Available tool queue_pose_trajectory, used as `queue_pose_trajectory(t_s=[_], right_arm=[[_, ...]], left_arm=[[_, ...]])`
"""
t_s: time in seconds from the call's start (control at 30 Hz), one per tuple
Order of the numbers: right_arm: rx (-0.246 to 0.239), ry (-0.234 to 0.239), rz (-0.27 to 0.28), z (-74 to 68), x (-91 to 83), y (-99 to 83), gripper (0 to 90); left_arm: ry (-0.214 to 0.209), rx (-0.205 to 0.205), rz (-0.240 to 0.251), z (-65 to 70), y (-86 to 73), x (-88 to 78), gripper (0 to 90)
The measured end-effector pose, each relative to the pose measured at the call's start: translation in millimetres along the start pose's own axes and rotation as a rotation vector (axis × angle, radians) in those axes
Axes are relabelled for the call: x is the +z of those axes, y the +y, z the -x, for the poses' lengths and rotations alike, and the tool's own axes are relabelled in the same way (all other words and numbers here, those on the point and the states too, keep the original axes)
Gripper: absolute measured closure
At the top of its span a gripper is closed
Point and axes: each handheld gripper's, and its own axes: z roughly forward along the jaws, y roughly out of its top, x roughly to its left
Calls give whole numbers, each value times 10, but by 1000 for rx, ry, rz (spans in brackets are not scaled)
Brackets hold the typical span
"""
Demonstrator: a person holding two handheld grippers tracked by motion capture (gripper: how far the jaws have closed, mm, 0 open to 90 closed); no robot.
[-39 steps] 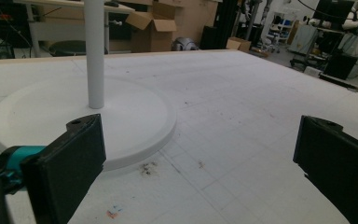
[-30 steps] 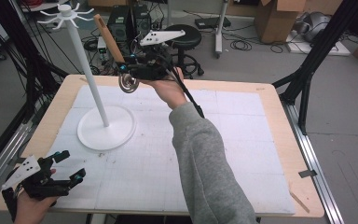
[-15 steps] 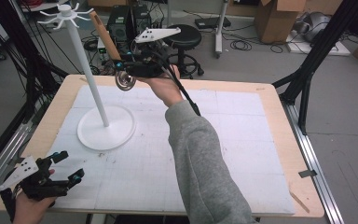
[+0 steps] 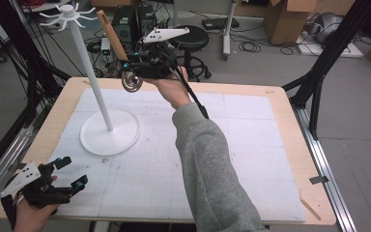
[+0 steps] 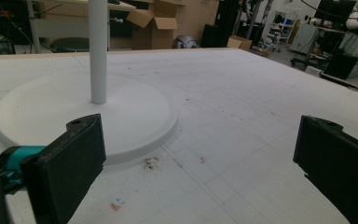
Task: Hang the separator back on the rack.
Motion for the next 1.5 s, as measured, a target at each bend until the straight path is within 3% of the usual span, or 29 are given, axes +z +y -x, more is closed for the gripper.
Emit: queue_pose_trajectory(t_s=[0.53,1.17,1.5], right_arm=[[-6,17,1,-15,72,42,699],[7,-4,20,60,47,47,699],[2,21,16,67,95,69,699]], left_arm=[[1,-3,1,-7,-4,-16,26],[2,-6,-2,-16,-13,-19,26],[4,-11,-1,-24,-18,-28,26]])
